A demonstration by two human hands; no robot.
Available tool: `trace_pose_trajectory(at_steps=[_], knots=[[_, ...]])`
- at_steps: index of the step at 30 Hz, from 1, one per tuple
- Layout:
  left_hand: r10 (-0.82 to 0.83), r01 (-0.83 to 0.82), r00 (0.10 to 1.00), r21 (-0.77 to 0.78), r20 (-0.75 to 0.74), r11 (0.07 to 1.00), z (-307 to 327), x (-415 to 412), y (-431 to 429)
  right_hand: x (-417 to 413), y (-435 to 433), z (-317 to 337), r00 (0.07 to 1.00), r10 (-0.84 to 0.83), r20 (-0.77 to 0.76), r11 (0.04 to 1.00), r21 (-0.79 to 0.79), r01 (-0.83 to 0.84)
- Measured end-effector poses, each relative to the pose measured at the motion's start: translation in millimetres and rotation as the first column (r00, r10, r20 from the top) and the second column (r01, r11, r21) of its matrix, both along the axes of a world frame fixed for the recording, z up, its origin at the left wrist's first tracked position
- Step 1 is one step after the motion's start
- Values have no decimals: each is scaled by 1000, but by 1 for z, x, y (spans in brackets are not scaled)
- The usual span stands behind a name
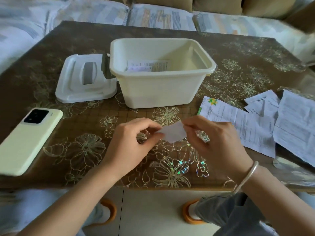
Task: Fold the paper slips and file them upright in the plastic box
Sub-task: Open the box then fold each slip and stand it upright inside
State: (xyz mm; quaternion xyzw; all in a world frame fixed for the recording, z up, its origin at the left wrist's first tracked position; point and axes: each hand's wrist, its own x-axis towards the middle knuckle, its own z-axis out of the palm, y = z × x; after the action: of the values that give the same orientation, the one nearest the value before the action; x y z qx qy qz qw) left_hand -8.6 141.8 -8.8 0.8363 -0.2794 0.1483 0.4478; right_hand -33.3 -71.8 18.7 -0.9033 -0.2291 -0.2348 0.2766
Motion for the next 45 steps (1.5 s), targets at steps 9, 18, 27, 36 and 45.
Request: trace_pose_trajectory(at_steps=[9, 18, 27, 36, 45], knots=[[36, -93, 979, 280, 201, 955, 121, 65, 28, 80, 31, 97, 990, 113, -79, 990, -80, -119], [114, -130, 991, 286, 72, 949, 134, 154, 42, 169, 46, 121, 960, -29, -277, 970, -242, -40], [238, -232, 971, 324, 22, 917, 96, 201, 37, 205, 48, 91, 688, 197, -699, 957, -16, -290], [310, -270, 943, 265, -119, 926, 87, 205, 33, 215, 73, 91, 643, 192, -741, 823, -236, -517], [310, -269, 943, 270, -122, 925, 88, 203, 34, 223, 72, 95, 612, 204, -764, 908, -87, -411]])
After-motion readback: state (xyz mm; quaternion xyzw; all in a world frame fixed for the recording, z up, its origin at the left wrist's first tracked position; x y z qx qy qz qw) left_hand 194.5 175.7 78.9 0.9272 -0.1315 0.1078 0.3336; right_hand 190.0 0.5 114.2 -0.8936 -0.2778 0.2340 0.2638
